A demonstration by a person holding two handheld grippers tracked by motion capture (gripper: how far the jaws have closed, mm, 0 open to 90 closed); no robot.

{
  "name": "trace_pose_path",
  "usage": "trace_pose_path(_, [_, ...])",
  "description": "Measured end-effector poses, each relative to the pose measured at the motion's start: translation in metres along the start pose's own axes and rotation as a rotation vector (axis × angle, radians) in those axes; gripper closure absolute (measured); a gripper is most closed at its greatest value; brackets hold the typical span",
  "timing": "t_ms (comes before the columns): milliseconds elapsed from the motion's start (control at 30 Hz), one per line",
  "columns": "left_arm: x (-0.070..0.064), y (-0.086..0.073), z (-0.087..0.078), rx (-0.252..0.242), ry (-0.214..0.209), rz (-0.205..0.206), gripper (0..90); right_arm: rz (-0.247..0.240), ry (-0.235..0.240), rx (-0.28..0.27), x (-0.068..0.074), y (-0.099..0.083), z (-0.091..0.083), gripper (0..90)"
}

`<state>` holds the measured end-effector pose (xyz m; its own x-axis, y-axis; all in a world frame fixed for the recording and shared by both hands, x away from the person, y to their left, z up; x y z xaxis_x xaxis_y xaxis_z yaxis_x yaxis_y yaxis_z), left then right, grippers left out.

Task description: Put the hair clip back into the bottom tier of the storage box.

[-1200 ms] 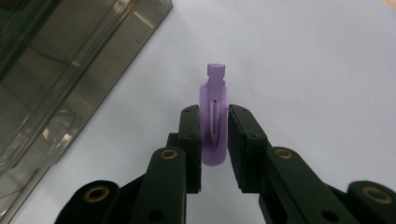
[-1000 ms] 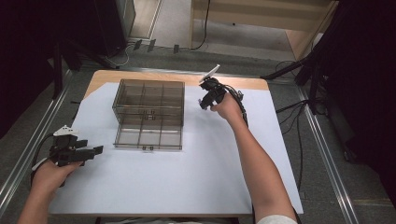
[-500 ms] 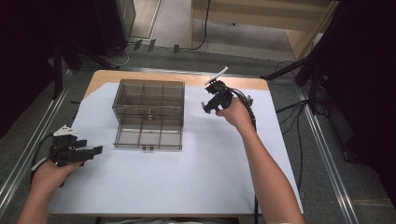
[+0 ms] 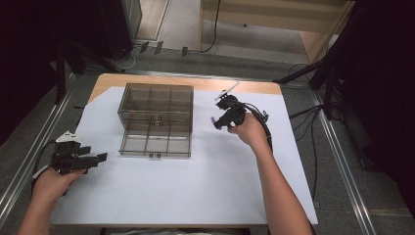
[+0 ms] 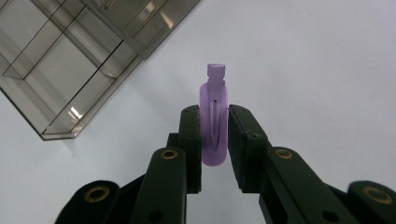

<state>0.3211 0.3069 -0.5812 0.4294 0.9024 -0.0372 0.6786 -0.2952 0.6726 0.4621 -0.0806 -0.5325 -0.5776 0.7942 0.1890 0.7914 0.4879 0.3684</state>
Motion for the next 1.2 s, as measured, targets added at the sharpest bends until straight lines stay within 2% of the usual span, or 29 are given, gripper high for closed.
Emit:
trace_pose_path(233, [0.0,0.001,0.001,0.004,0.001,0.01,27.7,-0.018,0.01,0.002,0.008,-0.006,0.0,77.7])
trace_pose_path(333, [0.0,0.003,0.001,-0.001,0.004,0.01,27.7,-0.01,0.015,0.006,0.008,-0.009,0.001,77.7])
trace_pose_path(467, [-0.001,0.003,0.002,0.006,-0.002,0.015,27.7,-0.021,0.022,0.008,0.009,-0.014,0.002,77.7])
trace_pose_path(633, [-0.002,0.006,0.003,0.004,-0.006,0.017,27.7,-0.037,0.029,0.018,0.018,-0.02,0.005,77.7])
trace_pose_path(1200, [-0.002,0.009,0.006,-0.002,-0.01,0.018,27.7,-0.081,0.04,0.022,0.038,-0.023,0.003,77.6])
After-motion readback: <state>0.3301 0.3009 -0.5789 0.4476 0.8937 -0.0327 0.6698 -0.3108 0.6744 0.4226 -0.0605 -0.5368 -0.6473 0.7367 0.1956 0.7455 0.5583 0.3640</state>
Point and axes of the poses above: each handheld gripper's, and its own axes: z roughly forward along the jaws, y roughly out of its top, x roughly to its left, the point moved 10 cm from there along z, roughly forward along the jaws, and after that the axes turned 11 degrees about z, right-handed, at the moved point
